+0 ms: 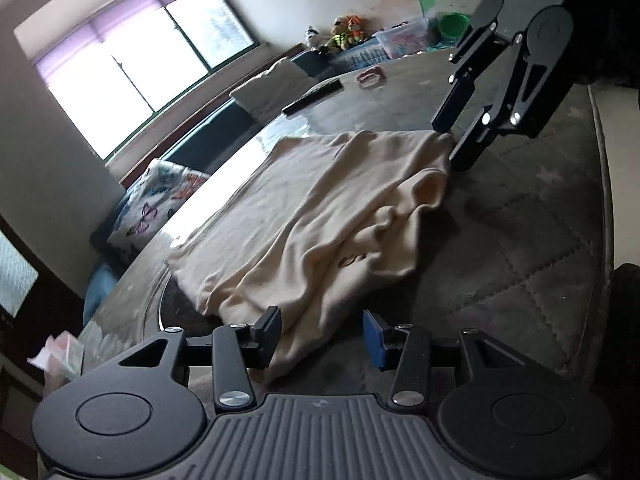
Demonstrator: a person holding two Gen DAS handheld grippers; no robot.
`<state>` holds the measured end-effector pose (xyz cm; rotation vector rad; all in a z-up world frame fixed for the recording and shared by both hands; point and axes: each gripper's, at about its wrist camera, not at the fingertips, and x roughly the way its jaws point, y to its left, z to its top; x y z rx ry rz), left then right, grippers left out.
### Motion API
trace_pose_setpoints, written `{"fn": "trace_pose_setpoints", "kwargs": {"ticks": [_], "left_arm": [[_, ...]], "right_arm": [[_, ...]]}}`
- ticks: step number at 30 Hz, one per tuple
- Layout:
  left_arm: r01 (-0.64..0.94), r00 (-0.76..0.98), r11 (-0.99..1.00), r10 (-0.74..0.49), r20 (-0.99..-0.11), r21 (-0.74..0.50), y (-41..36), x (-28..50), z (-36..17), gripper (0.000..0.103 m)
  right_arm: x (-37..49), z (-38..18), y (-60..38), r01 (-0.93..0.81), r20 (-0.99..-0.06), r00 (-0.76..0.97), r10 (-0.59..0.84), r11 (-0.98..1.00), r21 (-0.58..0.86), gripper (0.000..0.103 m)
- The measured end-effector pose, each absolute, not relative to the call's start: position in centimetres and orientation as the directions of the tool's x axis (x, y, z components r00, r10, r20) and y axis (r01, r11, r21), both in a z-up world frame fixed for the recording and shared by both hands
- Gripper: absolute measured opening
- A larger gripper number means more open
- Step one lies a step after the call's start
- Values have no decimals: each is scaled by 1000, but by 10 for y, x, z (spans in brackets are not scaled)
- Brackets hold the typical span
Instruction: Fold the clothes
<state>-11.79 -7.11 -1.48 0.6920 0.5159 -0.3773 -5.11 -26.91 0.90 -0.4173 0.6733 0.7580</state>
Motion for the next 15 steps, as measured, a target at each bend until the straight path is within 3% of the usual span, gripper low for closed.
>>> {"fn": "trace_pose_setpoints", "kwargs": {"ticks": [3, 5, 9, 15], "left_arm": [[489, 811, 725, -175, -558, 484, -74, -110, -14, 39], [489, 809, 741, -187, -557, 461, -74, -104, -13, 15], [459, 808, 810, -210, -550, 365, -62, -91, 3, 10], [413, 807, 870, -213, -551, 269, -50, -63, 21, 5]], "right_arm": [[-60, 7, -265, -765, -690, 537, 485, 625, -156, 55], [-64, 6, -263, -779, -689, 535, 490, 602, -176, 56], [-65, 2, -257, -791, -681, 538, 496, 577, -205, 64], [-53, -2, -249, -790, -658, 550, 515, 576, -209, 64]]}}
